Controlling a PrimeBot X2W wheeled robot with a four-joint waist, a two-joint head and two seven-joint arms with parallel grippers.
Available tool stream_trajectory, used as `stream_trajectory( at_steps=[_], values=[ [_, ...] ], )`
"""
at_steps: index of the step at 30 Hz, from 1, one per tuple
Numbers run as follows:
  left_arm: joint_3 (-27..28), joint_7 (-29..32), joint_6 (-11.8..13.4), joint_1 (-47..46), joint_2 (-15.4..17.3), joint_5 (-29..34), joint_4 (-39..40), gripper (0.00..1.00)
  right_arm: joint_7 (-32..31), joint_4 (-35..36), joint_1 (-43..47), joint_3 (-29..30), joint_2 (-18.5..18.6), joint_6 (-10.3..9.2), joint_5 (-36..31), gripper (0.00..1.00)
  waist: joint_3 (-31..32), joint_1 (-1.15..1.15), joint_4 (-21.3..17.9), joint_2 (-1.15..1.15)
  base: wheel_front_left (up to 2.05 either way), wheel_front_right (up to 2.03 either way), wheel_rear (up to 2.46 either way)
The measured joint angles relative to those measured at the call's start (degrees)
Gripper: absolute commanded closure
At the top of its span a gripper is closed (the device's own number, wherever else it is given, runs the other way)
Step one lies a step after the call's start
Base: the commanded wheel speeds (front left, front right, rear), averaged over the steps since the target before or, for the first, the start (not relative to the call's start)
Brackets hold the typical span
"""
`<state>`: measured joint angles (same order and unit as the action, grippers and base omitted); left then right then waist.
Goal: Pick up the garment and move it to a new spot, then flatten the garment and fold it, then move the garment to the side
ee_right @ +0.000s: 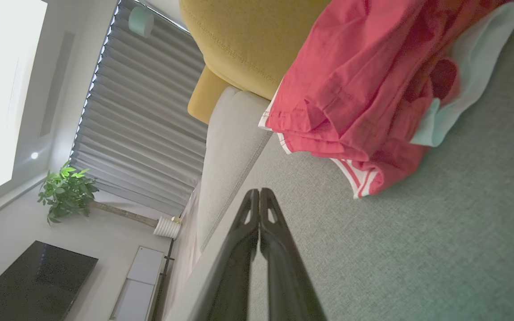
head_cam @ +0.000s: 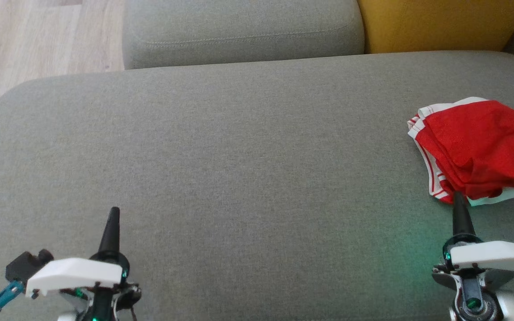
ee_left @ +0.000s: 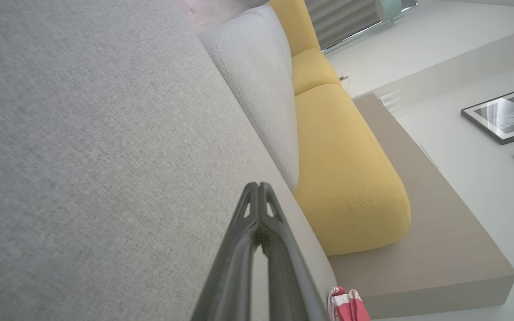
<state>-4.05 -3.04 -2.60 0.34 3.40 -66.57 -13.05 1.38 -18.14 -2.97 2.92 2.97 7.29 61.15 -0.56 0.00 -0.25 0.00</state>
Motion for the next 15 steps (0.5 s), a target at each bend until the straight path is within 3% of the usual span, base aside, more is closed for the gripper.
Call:
stream_trajectory(
  at_steps=[15],
  values=[
    [2.1, 2.5, -1.4, -0.9, 0.0, -8.9, -0.6, 1.0, -2.4, 0.7, 0.0, 1.4, 0.0, 0.0, 10.0, 1.0, 0.1, 0.0, 0.1, 0.0, 0.0, 0.0, 0.0]
  ],
)
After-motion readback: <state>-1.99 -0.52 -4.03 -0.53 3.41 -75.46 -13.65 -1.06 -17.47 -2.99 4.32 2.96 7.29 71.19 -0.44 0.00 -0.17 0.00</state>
